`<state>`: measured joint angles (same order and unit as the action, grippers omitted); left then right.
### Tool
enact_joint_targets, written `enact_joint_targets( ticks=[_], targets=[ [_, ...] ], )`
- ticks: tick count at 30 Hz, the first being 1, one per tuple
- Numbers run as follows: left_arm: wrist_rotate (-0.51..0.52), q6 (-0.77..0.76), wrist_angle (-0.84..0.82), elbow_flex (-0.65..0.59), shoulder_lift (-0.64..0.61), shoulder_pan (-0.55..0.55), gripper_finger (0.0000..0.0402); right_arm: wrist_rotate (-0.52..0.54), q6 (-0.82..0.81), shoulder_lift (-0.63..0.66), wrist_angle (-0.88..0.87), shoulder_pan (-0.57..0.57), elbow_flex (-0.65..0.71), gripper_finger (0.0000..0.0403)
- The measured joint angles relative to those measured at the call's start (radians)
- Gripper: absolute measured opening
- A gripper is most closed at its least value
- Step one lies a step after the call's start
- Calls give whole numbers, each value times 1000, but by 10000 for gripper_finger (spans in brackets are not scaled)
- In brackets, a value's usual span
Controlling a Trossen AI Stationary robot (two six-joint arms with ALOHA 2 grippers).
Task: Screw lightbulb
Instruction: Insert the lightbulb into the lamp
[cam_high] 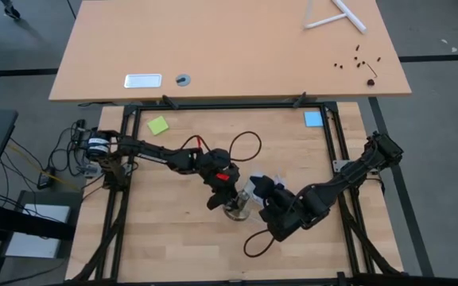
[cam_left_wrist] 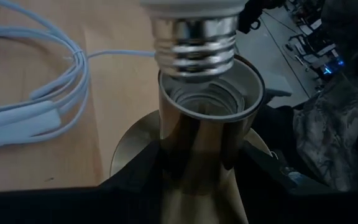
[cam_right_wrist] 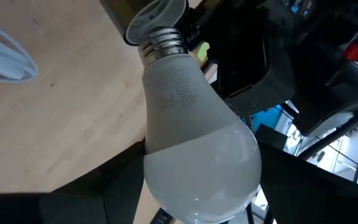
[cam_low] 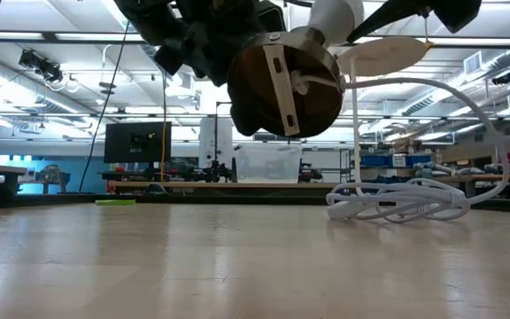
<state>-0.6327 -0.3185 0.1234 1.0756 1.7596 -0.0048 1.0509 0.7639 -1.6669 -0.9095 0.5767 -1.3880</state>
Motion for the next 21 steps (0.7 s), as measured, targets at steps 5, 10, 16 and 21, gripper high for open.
enact_joint_targets(
  ticks=[5,10,16,21],
  targets=[
    [-8,-14,15,-1,0,-1,159,-77,-3,0,18,4,0,289],
    [-37,-36,32,-1,0,-2,159,-123,42,0,72,1,-1,289],
    [-46,-33,32,-2,0,-4,159,-152,96,0,122,-10,0,289],
    [-42,-28,44,-3,1,-4,159,-186,50,2,122,-20,0,289]
  ],
)
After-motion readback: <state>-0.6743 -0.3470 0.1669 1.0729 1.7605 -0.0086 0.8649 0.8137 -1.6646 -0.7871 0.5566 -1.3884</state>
